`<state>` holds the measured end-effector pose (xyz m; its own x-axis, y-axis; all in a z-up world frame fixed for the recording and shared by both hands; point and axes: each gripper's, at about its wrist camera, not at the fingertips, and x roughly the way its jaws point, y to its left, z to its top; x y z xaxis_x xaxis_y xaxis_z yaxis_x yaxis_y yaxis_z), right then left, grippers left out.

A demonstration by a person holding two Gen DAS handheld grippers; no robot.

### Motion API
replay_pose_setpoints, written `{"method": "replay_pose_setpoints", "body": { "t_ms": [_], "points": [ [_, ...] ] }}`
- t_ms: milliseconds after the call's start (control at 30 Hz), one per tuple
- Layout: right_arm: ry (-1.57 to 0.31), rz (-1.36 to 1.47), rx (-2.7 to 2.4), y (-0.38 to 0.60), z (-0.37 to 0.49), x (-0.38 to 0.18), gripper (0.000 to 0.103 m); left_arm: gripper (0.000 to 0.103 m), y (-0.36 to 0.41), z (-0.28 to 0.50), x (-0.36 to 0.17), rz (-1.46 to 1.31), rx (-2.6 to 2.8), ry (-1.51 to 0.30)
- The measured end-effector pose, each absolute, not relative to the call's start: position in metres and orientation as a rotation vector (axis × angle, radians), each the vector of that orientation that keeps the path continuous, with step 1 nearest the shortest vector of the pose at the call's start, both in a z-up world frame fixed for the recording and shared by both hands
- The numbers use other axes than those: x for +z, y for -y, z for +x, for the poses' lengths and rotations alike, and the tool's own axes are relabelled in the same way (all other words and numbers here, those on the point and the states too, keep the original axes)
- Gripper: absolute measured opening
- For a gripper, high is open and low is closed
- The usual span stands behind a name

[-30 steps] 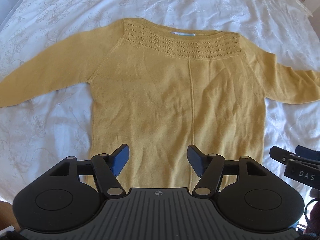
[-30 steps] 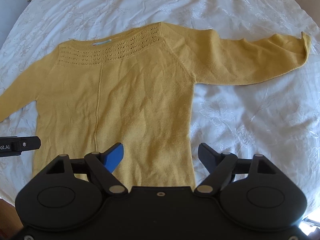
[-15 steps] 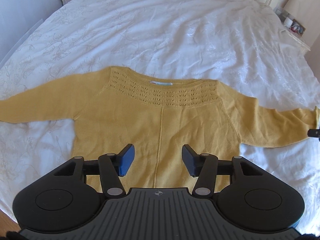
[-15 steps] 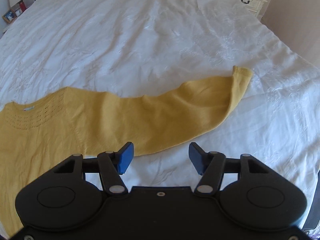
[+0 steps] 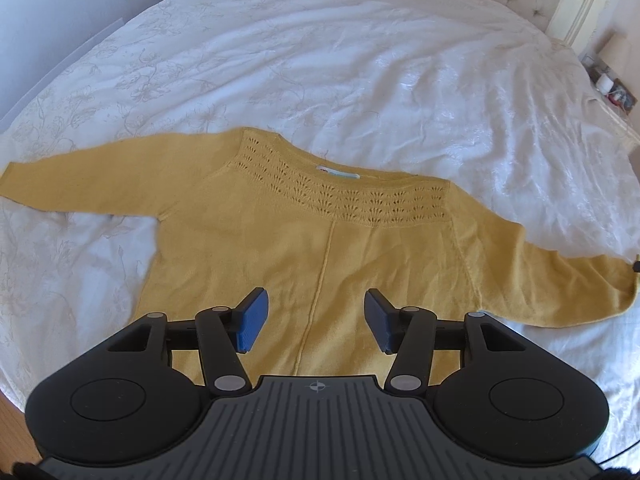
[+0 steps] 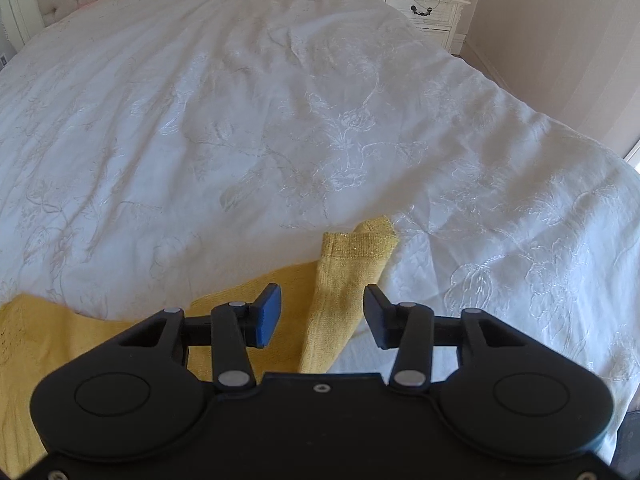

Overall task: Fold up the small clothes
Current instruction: 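Grasp the sleeve cuff nearest the right gripper and close the right gripper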

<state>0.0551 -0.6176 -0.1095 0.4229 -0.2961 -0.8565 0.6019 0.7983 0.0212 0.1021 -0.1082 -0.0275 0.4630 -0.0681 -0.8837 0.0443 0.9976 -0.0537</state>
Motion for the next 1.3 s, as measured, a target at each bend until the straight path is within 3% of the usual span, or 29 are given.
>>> {"method": "replay_pose_setpoints", "body": {
  "t_ms": [300,400,467,900,1300],
  "points": [
    [-0.933,0.419,-0.532,0.638,0.045,-0.142,0.051,0.052,0.113,0.102,-0.024,-0.047,-0.063,-1.052],
    [-0.911,0.425,-0.503,0.639,0.04,-0.144,0.042,0.053,0.119,0.104,-0.024,-0.029,-0.064,-1.055],
    [-0.891,0.486,-0.465,0.645,0.034,-0.144,0.018,0.053,0.123,0.105,-0.025,-0.017,-0.066,-1.056],
    [-0.717,0.497,-0.343,0.595,0.009,-0.08,0.017,0.053,0.109,0.114,-0.038,0.095,-0.122,-1.087],
    [-0.615,0.393,-0.109,0.417,0.054,-0.005,0.016,0.053,0.018,0.139,-0.068,0.145,-0.188,-1.188]
  ]
}}
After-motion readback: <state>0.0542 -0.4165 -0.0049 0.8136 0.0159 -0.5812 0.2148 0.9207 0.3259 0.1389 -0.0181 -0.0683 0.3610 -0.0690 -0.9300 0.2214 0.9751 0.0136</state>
